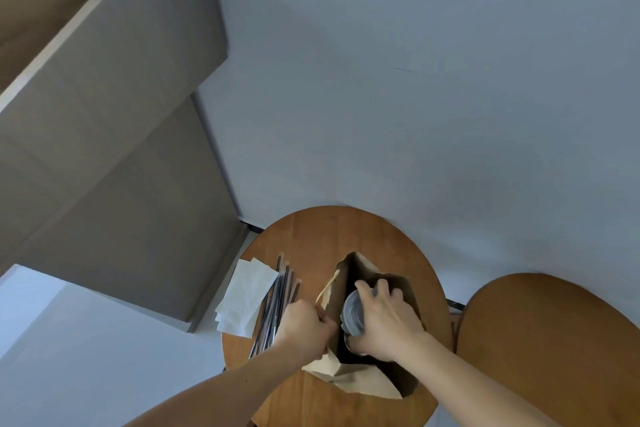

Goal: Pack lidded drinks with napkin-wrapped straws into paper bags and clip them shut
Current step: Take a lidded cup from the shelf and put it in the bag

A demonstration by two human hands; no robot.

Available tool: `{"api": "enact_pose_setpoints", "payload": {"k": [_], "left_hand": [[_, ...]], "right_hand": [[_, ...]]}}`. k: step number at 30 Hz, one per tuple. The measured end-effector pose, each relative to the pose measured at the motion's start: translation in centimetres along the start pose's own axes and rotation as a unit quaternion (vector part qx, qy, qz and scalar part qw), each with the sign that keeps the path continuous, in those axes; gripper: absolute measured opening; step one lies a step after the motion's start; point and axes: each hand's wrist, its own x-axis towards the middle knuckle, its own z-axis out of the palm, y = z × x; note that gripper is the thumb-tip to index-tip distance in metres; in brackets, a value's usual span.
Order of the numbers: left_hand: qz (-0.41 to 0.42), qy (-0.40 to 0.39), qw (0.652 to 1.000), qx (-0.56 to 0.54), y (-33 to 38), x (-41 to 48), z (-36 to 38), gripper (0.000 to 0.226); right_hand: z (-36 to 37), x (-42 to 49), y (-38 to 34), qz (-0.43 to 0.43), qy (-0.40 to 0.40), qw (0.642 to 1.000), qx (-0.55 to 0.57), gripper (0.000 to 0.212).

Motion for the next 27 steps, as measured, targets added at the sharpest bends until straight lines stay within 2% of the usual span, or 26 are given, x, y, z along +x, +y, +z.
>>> {"api": "enact_pose_setpoints", "payload": {"k": [4,12,17,24,27], "left_hand": [[-0.008,0.015,1.0,0.008,-1.2,-0.1,-0.7,0.015],[0.013,0.035,0.993,0.108,-3.0,1.0,-2.1,0.014],[0.02,0.022,0.992,0.12,-3.4,1.4,-2.9,0.011],[0.021,0.015,0.993,0.115,-3.4,1.8,-3.7,0.004],[0.025,0.005,0.992,0.123,-3.4,1.7,-3.8,0.005]], "right_hand": [[3.8,1.9,-0.9,0.019,-0.014,1.0,0.002,0.093],[8.6,5.9,-2.7,0.023,-0.081,0.996,0.016,0.088],[10.3,6.8,-3.5,0.003,-0.056,0.998,-0.018,0.078],[10.7,6.4,-3.5,0.019,-0.068,0.997,-0.032,0.088],[10.5,6.1,-3.6,0.017,-0.056,0.998,-0.039,0.082]]}}
